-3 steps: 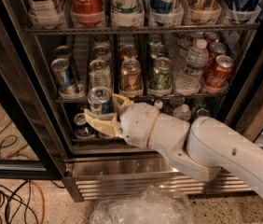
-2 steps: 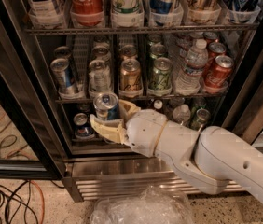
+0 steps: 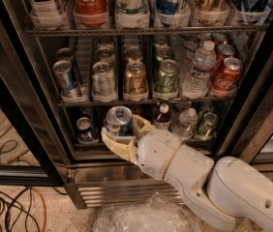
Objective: Pick redbull can from middle shelf of fridge
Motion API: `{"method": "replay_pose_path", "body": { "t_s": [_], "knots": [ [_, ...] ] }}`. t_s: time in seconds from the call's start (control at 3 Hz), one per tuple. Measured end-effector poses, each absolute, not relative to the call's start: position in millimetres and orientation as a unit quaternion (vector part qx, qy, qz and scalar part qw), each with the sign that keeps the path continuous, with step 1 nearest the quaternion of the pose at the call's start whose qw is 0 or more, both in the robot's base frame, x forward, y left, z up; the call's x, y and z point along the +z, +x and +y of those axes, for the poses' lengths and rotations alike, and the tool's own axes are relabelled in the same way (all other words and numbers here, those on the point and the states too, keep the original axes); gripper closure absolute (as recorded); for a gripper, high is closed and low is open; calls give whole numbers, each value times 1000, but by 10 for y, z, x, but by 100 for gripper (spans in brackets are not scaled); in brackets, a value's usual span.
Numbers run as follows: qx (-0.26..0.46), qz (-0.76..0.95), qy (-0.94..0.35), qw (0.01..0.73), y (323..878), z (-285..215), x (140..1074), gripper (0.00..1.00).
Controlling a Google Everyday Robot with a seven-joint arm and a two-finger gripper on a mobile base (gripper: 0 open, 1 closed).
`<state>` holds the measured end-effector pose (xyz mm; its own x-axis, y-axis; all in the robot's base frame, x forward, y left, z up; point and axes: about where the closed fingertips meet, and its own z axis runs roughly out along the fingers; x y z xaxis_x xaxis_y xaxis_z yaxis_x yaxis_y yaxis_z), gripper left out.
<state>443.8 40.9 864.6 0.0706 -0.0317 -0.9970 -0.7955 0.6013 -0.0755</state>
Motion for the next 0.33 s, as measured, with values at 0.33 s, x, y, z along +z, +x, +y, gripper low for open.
{"method": "replay_pose_path", "body": {
  "t_s": [0.33],
  "knots": [
    [292,616,-335,650,4452,412,8651,100]
  ]
}}
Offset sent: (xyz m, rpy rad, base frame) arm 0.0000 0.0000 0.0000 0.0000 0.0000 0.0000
